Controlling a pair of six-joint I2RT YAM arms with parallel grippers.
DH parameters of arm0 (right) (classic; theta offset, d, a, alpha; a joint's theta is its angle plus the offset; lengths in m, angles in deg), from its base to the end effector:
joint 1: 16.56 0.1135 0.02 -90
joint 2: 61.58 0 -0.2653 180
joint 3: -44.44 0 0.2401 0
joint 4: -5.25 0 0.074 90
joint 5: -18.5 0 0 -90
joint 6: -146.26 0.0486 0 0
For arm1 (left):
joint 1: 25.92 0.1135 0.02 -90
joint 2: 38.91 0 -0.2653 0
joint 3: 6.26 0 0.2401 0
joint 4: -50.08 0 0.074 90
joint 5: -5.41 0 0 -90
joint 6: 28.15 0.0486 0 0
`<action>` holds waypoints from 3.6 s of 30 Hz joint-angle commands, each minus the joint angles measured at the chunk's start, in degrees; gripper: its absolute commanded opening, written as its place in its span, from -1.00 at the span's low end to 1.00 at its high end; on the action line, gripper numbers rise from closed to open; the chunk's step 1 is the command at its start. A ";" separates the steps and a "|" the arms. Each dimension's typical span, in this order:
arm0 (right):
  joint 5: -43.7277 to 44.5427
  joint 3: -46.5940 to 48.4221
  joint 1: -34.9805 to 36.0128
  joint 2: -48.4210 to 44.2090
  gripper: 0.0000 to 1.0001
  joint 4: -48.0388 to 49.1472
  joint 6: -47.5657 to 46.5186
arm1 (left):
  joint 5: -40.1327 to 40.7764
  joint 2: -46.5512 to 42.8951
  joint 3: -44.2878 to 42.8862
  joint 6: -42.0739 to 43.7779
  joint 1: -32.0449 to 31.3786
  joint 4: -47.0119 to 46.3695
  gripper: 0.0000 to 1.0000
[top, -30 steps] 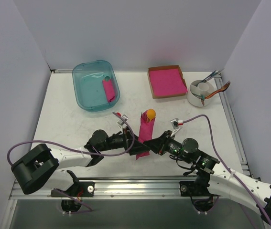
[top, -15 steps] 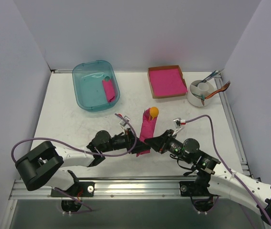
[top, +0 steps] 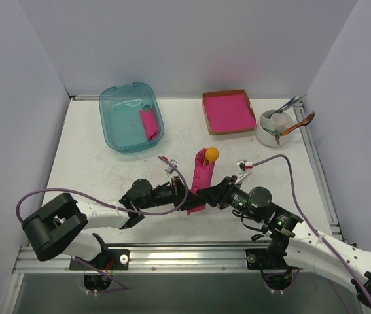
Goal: Place the utensils on the paper napkin and roll it up
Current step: Roll the napkin.
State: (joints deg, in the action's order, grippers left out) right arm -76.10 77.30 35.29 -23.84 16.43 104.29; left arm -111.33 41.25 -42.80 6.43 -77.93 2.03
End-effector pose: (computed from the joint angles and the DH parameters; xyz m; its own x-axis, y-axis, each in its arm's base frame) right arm 0.1026 0.1370 0.2689 -0.5741 0.4689 -0.6712 -0.6075 0.3057 0.7331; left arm 0.1462 -0.2227 0.2183 -0.7798 -0.1960 -0.5945 0.5953 0.0612 -0.8011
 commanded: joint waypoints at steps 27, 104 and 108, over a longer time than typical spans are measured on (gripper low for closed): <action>6.36 10.79 -0.61 8.49 0.25 -3.86 -2.59 | 9.16 -8.70 -3.25 13.84 -4.50 21.65 -0.95; -3.04 11.32 -6.59 17.73 0.22 1.05 3.91 | 20.42 -5.28 -10.37 21.76 -8.02 32.92 -0.95; -5.94 9.12 -7.82 15.62 0.14 4.58 4.26 | 18.04 -5.19 -9.84 19.83 -7.93 30.80 -0.95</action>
State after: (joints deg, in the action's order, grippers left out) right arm -78.66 87.09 28.25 -5.61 12.26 107.66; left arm -88.91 36.01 -51.74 27.72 -85.14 38.70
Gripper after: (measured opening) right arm 0.575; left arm 0.254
